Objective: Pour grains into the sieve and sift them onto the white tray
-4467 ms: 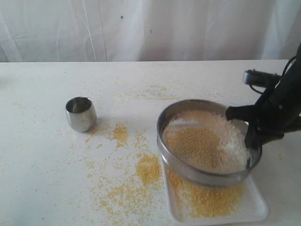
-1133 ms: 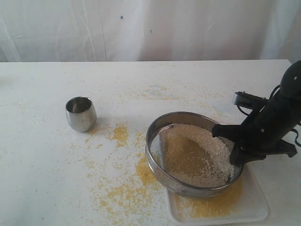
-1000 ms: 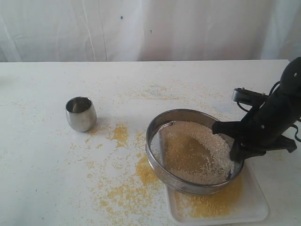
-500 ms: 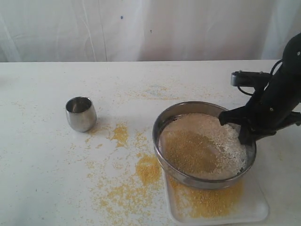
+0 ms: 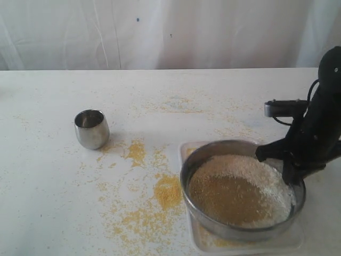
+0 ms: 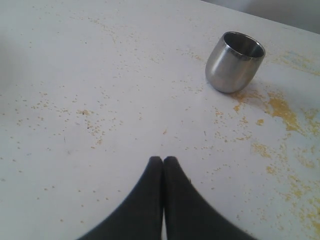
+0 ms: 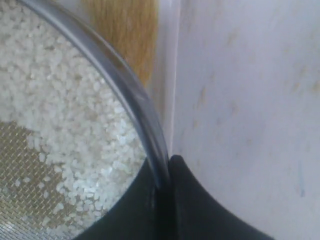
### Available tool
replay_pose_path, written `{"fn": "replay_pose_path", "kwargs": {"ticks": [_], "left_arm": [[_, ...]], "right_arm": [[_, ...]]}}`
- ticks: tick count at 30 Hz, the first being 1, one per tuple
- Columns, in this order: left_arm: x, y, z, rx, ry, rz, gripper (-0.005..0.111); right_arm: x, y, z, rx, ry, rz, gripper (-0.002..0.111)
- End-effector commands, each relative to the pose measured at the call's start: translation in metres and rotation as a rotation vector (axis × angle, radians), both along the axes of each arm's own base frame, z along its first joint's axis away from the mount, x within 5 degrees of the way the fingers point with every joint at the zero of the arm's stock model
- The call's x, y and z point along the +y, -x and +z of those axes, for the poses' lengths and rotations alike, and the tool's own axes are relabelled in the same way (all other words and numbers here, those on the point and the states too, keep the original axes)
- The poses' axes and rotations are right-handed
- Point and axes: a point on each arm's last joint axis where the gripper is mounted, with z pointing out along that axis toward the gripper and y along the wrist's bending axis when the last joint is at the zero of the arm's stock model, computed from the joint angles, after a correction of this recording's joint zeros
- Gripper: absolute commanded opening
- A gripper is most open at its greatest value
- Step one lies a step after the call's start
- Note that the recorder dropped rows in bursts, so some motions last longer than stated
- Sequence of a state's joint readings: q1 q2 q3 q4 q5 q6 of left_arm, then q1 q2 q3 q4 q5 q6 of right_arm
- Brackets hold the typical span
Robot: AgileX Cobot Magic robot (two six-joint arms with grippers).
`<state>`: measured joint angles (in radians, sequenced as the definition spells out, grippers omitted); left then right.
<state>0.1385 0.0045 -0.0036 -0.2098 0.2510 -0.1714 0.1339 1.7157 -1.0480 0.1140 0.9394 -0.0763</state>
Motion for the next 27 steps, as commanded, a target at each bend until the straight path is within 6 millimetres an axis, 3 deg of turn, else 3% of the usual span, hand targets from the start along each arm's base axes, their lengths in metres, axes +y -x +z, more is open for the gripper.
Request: {"fn": "replay_pose_path", "kwargs": {"ticks": [1,3,6,8,11,18,22,27], "left_arm": [[0.000,0.000,-0.001,0.003,0.008,0.001,0.000],[0.000,0.000,-0.001,0.003,0.008,0.001,0.000],[0.000,0.000,-0.001,0.003,0.008,0.001,0.000],[0.000,0.000,-0.001,0.003,0.008,0.001,0.000],[0.000,0.000,-0.001,0.003,0.008,0.001,0.000],[0.000,0.000,-0.001,0.003,0.008,0.001,0.000],[0.000,0.000,-0.001,0.003,0.008,0.001,0.000],[0.000,0.000,-0.001,0.003,0.008,0.001,0.000]], "right_arm": [[0.004,-0.002,0.005,-0.009,-0.060,-0.071,0.000],[0.005,0.005,0.004,0.063,-0.073,-0.074,0.000],[0.004,-0.013,0.005,-0.138,-0.078,-0.092,0.000],[0.004,-0.017,0.006,-0.182,-0.084,-0.104,0.000],[0.005,-0.014,0.003,-0.194,-0.088,-0.108,0.000],[0.000,0.002,0.006,-0.452,-0.099,-0.148,0.000],[-0.004,0.019,0.031,-0.609,-0.117,-0.160,0.000],[-0.007,0.037,0.079,-0.830,-0.156,-0.167,0.000]]}}
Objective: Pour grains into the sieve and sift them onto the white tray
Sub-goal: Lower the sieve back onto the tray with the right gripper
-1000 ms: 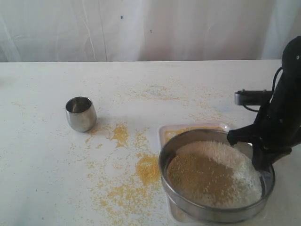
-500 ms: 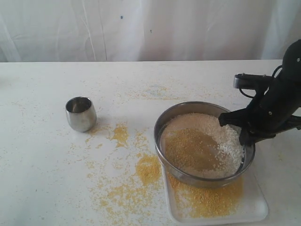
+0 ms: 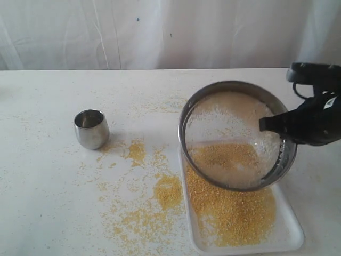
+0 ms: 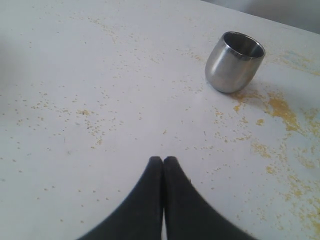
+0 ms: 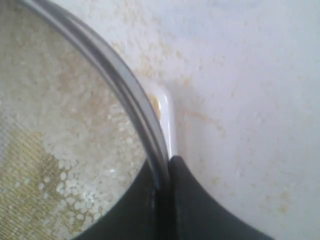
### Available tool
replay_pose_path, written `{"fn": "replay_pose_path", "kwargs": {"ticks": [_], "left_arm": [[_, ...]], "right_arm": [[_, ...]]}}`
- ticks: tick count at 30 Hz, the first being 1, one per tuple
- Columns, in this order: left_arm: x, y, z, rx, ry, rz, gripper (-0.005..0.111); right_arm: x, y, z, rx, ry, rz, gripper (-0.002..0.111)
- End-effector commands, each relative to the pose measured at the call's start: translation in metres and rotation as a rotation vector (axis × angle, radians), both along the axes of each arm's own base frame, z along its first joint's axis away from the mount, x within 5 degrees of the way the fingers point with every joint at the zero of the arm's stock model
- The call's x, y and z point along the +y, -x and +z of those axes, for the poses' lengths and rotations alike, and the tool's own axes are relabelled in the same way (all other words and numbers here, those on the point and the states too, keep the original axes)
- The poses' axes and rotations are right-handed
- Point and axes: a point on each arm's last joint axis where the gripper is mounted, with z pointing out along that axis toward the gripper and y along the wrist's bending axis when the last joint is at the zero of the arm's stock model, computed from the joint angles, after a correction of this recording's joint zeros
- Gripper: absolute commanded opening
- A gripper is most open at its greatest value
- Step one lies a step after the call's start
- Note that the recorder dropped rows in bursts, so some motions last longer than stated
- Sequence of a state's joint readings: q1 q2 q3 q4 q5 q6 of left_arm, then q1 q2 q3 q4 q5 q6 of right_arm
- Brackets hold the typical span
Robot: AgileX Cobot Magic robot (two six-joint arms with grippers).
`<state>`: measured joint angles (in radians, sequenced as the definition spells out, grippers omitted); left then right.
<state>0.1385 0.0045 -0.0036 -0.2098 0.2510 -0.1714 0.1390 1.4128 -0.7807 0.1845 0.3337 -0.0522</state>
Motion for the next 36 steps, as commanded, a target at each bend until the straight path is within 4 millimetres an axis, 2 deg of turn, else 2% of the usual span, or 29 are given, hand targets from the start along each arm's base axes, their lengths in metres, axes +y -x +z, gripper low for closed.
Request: {"fn": "replay_pose_path", "kwargs": {"ticks": [1,3,5,13,21,26,31,36], "left_arm": [[0.000,0.000,-0.001,0.003,0.008,0.001,0.000],[0.000,0.000,-0.001,0.003,0.008,0.001,0.000],[0.000,0.000,-0.001,0.003,0.008,0.001,0.000],[0.000,0.000,-0.001,0.003,0.008,0.001,0.000],[0.000,0.000,-0.001,0.003,0.008,0.001,0.000],[0.000,0.000,-0.001,0.003,0.008,0.001,0.000],[0.000,0.000,-0.001,0.003,0.008,0.001,0.000],[0.000,0.000,-0.001,0.003,0.008,0.001,0.000]], "right_arm": [[-0.003,0.013,0.046,-0.240,-0.051,-0.032,0.000],[-0.004,0.018,0.056,-0.285,-0.024,-0.008,0.000],[-0.004,0.019,0.057,-0.296,0.015,0.024,0.000],[-0.002,0.003,0.027,-0.189,0.065,0.061,0.000],[0.000,-0.005,0.005,-0.071,0.053,0.056,0.000],[0.005,-0.016,-0.002,0.151,0.040,0.084,0.000],[0.013,-0.042,0.003,0.424,0.060,0.168,0.000],[0.020,-0.066,-0.010,0.709,0.057,0.243,0.000]]}}
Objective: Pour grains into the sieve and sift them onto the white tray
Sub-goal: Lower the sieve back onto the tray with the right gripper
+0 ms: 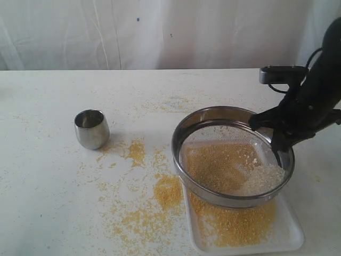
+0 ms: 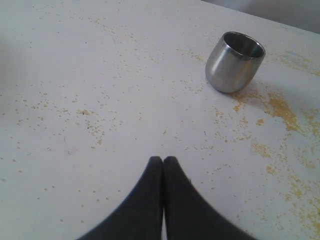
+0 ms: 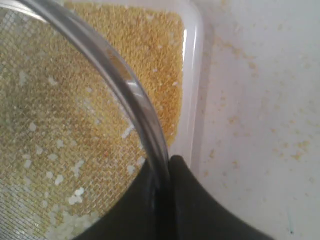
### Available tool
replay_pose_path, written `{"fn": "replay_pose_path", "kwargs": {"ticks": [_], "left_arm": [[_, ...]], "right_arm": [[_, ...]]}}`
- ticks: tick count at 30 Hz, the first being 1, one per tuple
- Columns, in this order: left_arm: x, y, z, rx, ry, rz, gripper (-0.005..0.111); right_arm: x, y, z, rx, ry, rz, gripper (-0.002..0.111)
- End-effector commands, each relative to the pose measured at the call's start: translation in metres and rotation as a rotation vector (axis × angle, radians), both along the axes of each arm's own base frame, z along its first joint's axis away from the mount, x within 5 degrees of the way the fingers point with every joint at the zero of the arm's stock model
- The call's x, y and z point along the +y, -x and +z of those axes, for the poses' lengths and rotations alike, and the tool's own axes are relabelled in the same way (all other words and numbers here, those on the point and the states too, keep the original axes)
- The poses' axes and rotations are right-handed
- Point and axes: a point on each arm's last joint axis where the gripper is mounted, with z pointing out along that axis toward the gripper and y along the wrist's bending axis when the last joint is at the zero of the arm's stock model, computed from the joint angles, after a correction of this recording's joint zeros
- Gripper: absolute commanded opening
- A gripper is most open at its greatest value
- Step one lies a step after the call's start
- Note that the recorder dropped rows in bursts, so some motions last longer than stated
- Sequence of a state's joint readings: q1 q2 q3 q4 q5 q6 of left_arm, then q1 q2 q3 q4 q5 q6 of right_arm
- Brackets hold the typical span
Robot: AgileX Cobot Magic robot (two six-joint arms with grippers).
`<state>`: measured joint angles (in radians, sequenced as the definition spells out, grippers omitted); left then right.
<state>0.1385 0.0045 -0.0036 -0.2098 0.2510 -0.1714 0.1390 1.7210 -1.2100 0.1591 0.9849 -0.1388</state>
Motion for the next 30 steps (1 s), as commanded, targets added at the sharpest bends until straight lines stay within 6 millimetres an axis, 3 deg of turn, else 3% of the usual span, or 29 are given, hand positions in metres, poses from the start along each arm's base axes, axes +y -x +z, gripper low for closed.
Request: {"fn": "replay_pose_path", "kwargs": {"ticks": [1,7,17,30], "left_arm": [[0.000,0.000,-0.001,0.003,0.008,0.001,0.000],[0.000,0.000,-0.001,0.003,0.008,0.001,0.000],[0.000,0.000,-0.001,0.003,0.008,0.001,0.000],[0.000,0.000,-0.001,0.003,0.008,0.001,0.000]], "right_arm": [[0.007,-0.018,-0.014,0.228,-0.015,0.043,0.000],[0.007,-0.021,-0.028,0.268,-0.007,0.042,0.000],[0.003,-0.034,-0.039,0.083,0.036,0.028,0.000],[-0.001,-0.016,-0.079,0.050,0.047,0.003,0.000]]}}
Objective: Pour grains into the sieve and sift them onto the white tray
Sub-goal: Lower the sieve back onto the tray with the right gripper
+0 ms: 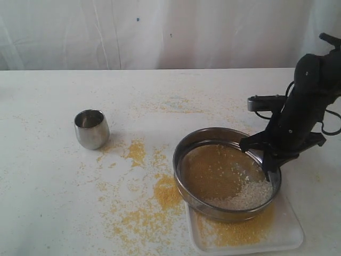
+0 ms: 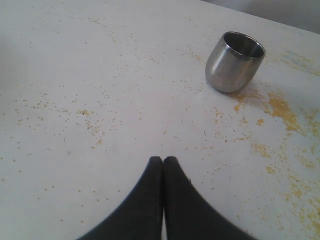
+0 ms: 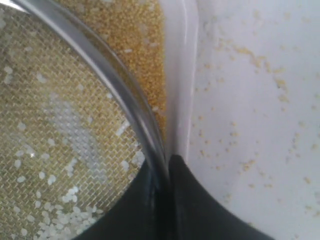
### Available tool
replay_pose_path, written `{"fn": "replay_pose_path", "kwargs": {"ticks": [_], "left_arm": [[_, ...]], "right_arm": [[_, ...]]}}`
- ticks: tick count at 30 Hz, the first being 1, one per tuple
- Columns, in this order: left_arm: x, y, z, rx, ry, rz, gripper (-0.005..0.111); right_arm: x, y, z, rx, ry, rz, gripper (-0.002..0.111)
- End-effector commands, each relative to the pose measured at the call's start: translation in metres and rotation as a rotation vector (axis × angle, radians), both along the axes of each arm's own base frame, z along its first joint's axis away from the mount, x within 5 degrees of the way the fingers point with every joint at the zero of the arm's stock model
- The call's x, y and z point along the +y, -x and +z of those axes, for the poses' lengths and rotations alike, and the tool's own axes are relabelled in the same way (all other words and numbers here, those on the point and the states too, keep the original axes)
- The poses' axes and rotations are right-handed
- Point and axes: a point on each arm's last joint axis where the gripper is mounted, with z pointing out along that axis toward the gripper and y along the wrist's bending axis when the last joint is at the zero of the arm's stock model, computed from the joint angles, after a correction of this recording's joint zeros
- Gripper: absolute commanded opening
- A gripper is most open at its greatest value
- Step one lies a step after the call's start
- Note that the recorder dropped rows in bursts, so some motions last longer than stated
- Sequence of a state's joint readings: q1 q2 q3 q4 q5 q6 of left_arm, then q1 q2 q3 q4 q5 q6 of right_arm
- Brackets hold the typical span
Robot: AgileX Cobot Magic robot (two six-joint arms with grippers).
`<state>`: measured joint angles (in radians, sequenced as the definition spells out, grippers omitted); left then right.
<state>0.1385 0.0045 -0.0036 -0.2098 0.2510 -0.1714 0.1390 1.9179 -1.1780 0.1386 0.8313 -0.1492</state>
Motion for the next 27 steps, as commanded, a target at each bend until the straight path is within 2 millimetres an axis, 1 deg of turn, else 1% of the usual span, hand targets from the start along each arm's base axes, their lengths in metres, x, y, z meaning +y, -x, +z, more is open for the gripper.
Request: {"fn": "replay_pose_path", "kwargs": {"ticks": [1,7,9,12,17,20,23,25,27], "left_arm": [[0.000,0.000,-0.001,0.003,0.008,0.001,0.000],[0.000,0.000,-0.001,0.003,0.008,0.001,0.000],[0.000,0.000,-0.001,0.003,0.008,0.001,0.000],[0.000,0.000,-0.001,0.003,0.008,0.001,0.000],[0.000,0.000,-0.001,0.003,0.008,0.001,0.000],[0.000,0.000,-0.001,0.003,0.008,0.001,0.000],[0.000,0.000,-0.001,0.003,0.008,0.001,0.000],[0.000,0.000,-0.001,0.003,0.008,0.001,0.000],[0.000,0.000,-0.001,0.003,0.008,0.001,0.000]], "right_arm": [[-0.002,0.006,-0.007,-0.022,0.006,0.001,0.000],[-0.002,0.007,-0.010,-0.026,0.008,-0.001,0.000],[-0.002,0.007,-0.010,-0.026,0.008,-0.001,0.002],[-0.002,0.007,-0.010,-0.026,0.008,-0.001,0.009],[-0.002,0.007,-0.010,-0.030,0.007,-0.001,0.026],[-0.002,0.007,-0.010,-0.032,0.007,-0.001,0.034],[-0.002,0.008,-0.010,-0.016,0.006,-0.001,0.035],[-0.001,0.008,-0.004,0.007,0.005,0.004,0.035],[-0.001,0.007,0.006,0.025,0.002,0.010,0.035]]}}
